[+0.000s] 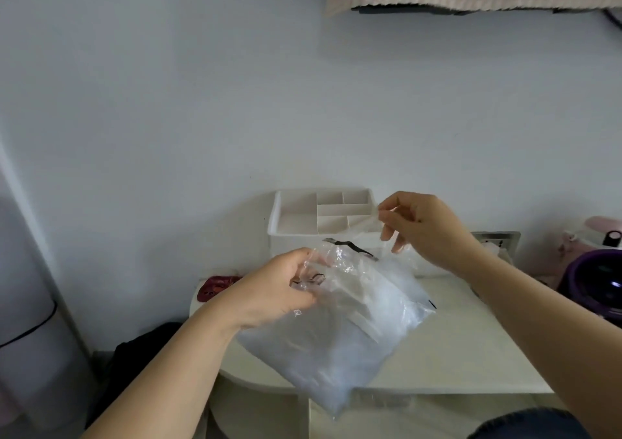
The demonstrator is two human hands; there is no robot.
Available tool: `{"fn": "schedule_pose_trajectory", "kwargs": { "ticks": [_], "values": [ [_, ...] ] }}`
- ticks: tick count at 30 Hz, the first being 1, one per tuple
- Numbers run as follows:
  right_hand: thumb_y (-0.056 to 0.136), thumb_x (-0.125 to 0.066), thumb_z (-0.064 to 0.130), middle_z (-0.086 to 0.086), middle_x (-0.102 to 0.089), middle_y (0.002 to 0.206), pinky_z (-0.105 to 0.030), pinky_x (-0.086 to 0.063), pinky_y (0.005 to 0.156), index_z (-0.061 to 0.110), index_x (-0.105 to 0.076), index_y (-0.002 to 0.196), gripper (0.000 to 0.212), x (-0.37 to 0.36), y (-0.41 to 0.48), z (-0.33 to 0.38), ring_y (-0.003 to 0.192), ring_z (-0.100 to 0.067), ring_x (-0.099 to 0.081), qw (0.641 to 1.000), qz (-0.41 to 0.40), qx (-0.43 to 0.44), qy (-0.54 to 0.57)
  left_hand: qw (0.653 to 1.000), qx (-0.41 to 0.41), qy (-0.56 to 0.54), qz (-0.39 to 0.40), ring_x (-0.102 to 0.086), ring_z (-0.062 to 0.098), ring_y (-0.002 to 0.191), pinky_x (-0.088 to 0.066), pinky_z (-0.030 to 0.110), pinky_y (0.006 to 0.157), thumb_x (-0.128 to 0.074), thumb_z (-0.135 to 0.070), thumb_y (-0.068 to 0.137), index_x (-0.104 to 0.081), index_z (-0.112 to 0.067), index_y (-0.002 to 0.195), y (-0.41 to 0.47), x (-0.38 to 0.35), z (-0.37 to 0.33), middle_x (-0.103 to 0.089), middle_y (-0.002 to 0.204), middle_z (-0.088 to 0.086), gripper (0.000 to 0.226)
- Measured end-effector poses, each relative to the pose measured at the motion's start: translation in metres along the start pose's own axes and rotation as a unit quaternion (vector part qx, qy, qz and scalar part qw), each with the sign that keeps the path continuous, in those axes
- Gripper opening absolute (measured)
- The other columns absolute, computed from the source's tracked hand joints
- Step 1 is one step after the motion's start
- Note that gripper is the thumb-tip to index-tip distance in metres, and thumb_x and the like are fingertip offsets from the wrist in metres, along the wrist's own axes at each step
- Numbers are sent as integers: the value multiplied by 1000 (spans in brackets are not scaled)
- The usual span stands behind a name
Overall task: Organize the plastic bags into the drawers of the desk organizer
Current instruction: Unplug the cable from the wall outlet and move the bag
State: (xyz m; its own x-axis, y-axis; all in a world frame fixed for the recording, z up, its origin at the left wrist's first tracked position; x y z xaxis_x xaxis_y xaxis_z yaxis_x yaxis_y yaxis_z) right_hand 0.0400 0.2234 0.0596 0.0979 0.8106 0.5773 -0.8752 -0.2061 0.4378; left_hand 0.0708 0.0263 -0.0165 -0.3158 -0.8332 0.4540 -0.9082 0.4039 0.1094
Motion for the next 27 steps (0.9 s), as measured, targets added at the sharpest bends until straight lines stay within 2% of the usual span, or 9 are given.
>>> {"fn": "schedule_pose_trajectory", "kwargs": {
  "ticks": [4, 8, 9, 11, 14, 16, 18, 22, 27],
  "values": [
    [94, -52, 28, 7, -57, 48, -18, -34, 45, 32, -56, 78, 17, -1, -4, 19, 41, -1, -49, 992, -51, 48, -107, 999, 18, 20, -37, -64, 4, 96, -47, 19, 82, -57, 4, 85, -63, -37, 98, 2, 13, 11, -68, 94, -10, 43],
    [94, -52, 24, 5, -58, 47, -11, -32, 40, 32, -56, 74, 22, -4, -1, 27, 37, 0, -46, 996, -39, 36, -69, 980, 23, 82, -178, -58, 1, 94, -47, 21, 76, -52, 4, 87, -48, -37, 112, -3, 23, 13, -59, 110, -10, 48],
    [94, -52, 24, 5, -58, 47, -10, -32, 40, 32, -55, 73, 23, -6, 0, 28, 36, 0, -45, 997, -33, 33, -67, 964, -8, 107, -244, -54, 0, 99, -46, 22, 82, -54, 2, 87, -47, -34, 118, -8, 24, 3, -56, 114, -10, 49],
    [94, -52, 26, 6, -58, 46, -12, -31, 39, 32, -54, 72, 24, -11, 1, 29, 36, -2, -44, 996, -24, 35, -80, 902, -165, 175, -357, -50, -3, 104, -41, 17, 92, -55, -5, 86, -49, -30, 119, -26, 20, -35, -53, 113, -14, 42],
    [94, -51, 30, 8, -57, 46, -17, -31, 43, 33, -52, 73, 21, -15, 2, 30, 40, -2, -46, 991, -12, 48, -128, 837, -337, 329, -280, -52, 4, 110, -33, 20, 103, -55, -25, 87, -50, -24, 120, -34, -18, -74, -56, 115, -12, 34],
    [94, -52, 32, 8, -58, 47, -23, -33, 48, 33, -54, 76, 18, -14, 2, 31, 44, -2, -49, 987, -15, 52, -149, 815, -313, 451, -183, -51, 10, 117, -21, 34, 114, -58, -41, 86, -49, -24, 126, -21, -38, -74, -58, 120, -8, 45],
    [93, -52, 31, 7, -59, 47, -23, -30, 47, 34, -53, 75, 19, -9, 2, 30, 43, 0, -49, 987, -29, 51, -152, 798, -267, 520, -146, -57, 13, 111, -11, 44, 116, -64, -45, 83, -58, -25, 120, -10, -42, -66, -64, 111, -8, 42],
    [93, -51, 29, 6, -60, 48, -22, -29, 45, 35, -55, 74, 20, 15, 2, 15, 40, 1, -48, 985, -64, 13, -163, 775, -296, 536, -156, -64, 14, 88, -13, 51, 113, -68, -27, 85, -70, -23, 95, -5, -43, -71, -68, 83, -10, 11],
    [93, -50, 30, 8, -54, 44, -23, -31, 48, 28, -60, 83, 14, 59, -3, -17, 43, -4, -49, 968, -133, -56, -207, 761, -350, 521, -166, -63, 17, 102, -27, 56, 108, -69, -18, 84, -72, -19, 87, 4, -53, -91, -68, 84, -7, 5]
  ]
}}
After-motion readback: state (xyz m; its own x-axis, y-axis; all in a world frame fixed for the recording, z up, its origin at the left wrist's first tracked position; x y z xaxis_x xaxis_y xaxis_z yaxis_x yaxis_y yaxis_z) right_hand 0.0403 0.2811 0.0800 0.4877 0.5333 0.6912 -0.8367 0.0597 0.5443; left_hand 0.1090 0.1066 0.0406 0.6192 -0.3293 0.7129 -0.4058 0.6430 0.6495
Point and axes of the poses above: each hand's wrist, its own y-axis towards the middle knuckle, its own x-axis out of the back of the hand, z = x × y, the point moved 7 cm from there along y, towards the middle knuckle
